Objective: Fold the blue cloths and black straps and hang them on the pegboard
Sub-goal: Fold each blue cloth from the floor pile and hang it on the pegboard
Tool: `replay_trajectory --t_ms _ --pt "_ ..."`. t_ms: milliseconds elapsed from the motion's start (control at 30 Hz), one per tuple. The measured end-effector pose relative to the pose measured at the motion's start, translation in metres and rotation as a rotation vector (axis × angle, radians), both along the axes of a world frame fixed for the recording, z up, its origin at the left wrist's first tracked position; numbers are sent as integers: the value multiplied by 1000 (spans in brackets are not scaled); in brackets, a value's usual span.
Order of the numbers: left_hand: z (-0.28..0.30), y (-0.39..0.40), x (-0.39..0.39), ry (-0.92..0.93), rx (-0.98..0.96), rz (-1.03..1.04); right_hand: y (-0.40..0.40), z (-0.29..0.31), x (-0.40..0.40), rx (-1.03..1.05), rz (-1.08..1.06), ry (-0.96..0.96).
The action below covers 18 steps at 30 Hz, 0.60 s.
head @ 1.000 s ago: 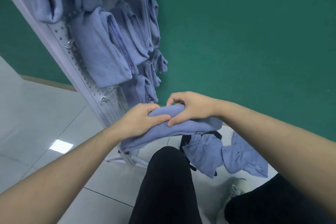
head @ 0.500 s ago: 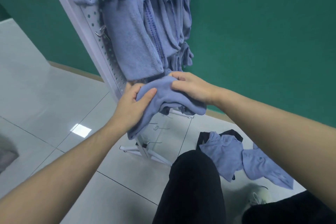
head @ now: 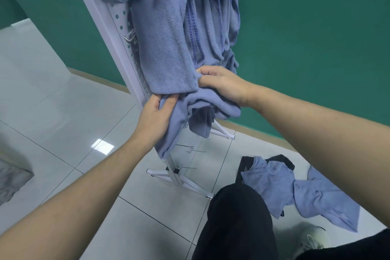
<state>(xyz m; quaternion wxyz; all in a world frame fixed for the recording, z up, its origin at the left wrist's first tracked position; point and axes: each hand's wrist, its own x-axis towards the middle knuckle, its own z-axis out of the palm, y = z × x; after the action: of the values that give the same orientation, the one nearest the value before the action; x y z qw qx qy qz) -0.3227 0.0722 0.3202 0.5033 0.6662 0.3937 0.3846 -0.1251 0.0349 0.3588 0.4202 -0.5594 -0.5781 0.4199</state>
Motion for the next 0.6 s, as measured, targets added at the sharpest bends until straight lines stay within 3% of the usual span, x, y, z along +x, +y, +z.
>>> replay_trajectory --t_ms 233,400,467,600 --pt "4 5 11 -178 -185 116 31 5 -3 -46 -89 64" --pt "3 -1 24 -307 -321 207 37 -1 -7 -72 -153 -362" --pt "1 -2 25 -376 -428 210 36 -9 -6 69 -194 -555" --pt "6 -1 27 -449 -530 245 18 -13 -8 187 -295 -556"
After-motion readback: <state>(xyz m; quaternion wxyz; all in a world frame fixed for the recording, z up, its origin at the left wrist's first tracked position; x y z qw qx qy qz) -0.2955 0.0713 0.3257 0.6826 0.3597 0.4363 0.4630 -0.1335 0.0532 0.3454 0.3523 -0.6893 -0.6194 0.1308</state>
